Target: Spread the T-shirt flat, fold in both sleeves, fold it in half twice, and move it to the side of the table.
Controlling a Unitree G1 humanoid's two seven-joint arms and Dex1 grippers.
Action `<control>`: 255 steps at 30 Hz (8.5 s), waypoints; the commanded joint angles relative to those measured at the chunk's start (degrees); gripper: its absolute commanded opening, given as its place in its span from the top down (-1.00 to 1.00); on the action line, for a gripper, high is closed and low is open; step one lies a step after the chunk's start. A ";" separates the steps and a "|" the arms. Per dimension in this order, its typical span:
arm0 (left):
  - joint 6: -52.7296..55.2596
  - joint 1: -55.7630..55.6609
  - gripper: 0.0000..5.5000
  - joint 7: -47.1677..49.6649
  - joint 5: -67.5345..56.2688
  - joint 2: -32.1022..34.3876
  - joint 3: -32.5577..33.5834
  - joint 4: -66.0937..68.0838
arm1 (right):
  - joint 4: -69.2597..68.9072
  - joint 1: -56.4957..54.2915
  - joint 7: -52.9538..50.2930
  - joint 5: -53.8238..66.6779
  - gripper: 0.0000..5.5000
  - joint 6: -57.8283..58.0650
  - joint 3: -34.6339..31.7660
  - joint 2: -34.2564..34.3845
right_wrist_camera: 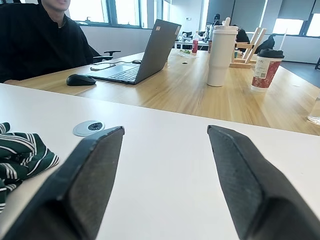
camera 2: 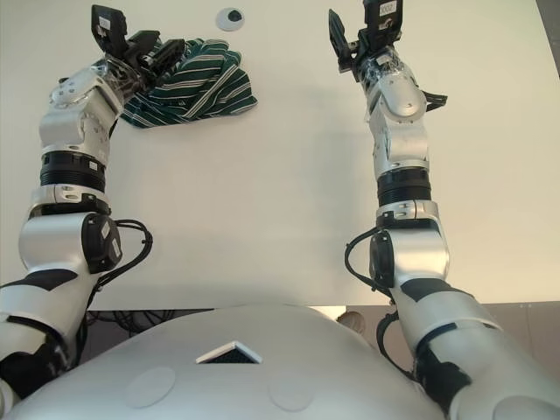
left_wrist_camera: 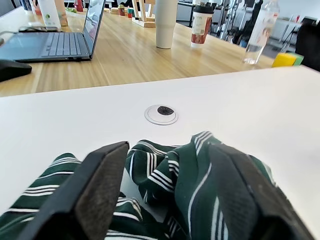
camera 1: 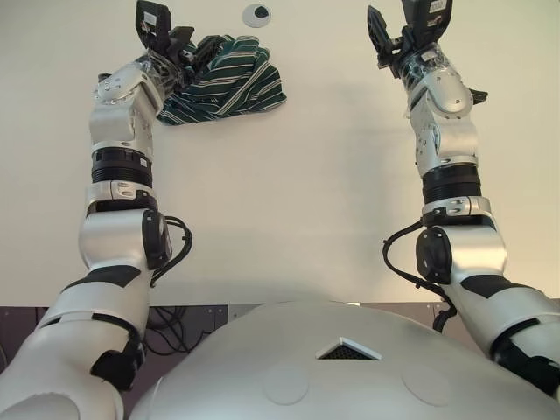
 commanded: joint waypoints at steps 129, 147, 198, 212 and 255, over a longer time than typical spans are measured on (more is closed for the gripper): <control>28.09 10.49 0.29 -26.31 -8.15 16.96 -20.47 -42.89 | -60.42 25.22 45.94 26.08 0.99 49.68 10.24 -33.01; 10.88 -8.20 0.29 -43.29 10.29 5.51 -35.58 1.01 | -58.53 24.09 43.68 23.44 0.99 47.10 17.70 -31.63; 24.74 10.95 0.29 -42.83 0.50 18.50 -31.81 -32.12 | -52.89 24.73 38.75 17.31 0.99 39.14 18.53 -28.83; 25.58 9.75 0.29 -43.05 -1.44 17.78 -29.70 -35.43 | -54.32 26.23 37.46 17.98 0.99 39.91 18.23 -28.97; 18.30 -13.65 1.00 -37.31 -1.35 18.59 -16.67 -21.24 | -32.44 -6.47 35.06 25.05 1.00 37.97 6.72 -20.28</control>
